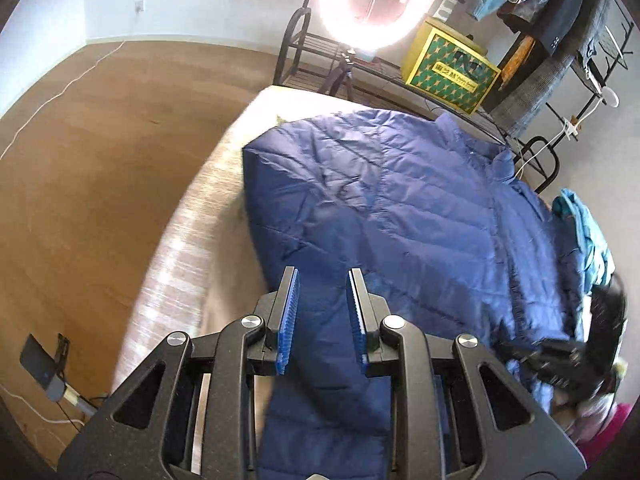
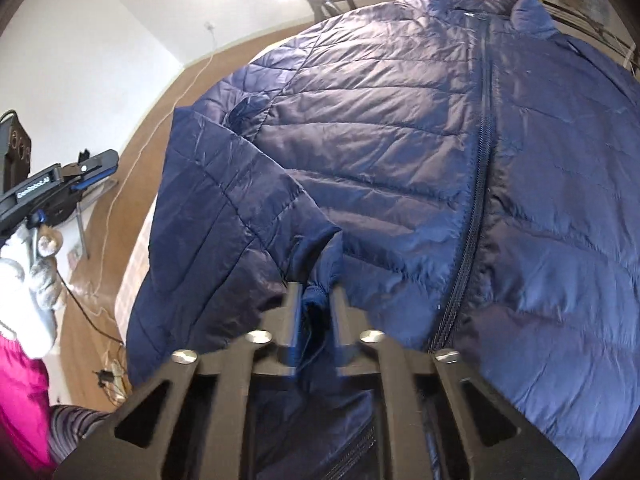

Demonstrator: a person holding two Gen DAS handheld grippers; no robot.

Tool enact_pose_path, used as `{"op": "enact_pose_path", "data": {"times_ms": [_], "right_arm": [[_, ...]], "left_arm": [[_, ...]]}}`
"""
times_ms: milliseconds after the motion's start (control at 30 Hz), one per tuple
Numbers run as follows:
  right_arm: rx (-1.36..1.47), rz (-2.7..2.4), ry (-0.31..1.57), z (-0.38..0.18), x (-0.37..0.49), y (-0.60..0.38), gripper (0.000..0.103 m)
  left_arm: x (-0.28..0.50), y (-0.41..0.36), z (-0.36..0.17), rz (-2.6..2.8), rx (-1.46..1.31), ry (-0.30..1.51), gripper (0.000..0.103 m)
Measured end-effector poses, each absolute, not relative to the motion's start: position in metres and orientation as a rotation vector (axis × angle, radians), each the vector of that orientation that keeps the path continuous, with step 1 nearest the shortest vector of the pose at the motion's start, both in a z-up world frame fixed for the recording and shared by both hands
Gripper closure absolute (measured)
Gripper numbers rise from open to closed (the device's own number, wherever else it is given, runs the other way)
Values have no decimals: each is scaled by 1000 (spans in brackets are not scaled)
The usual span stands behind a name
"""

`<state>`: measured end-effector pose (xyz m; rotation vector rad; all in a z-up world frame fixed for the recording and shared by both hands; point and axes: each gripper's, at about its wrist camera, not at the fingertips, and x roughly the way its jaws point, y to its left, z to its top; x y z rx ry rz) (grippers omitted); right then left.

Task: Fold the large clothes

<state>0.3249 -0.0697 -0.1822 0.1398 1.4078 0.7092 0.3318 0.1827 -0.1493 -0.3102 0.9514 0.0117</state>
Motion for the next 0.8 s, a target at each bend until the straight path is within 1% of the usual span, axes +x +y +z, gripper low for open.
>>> {"op": "enact_pose_path", "data": {"times_ms": [133,267,500,633,800], "right_arm": [[109,689,1358,-175,341,-74,98],[135,620,1285,-160,369,-99,99],[143,453,1175,-143,421,-160,99],[97,342,1145,-145,440,-195,99],[70,287,1166,-171,459,-205,99]], "left_arm": [[336,193,-166,36,-300,986,80],[345,193,-171,16,-303,974,79],[379,160,-170,-36,-218,962,79],[403,139,-172,-56,-172,959,79],[432,115,-182,-80,-161,963,79]]}}
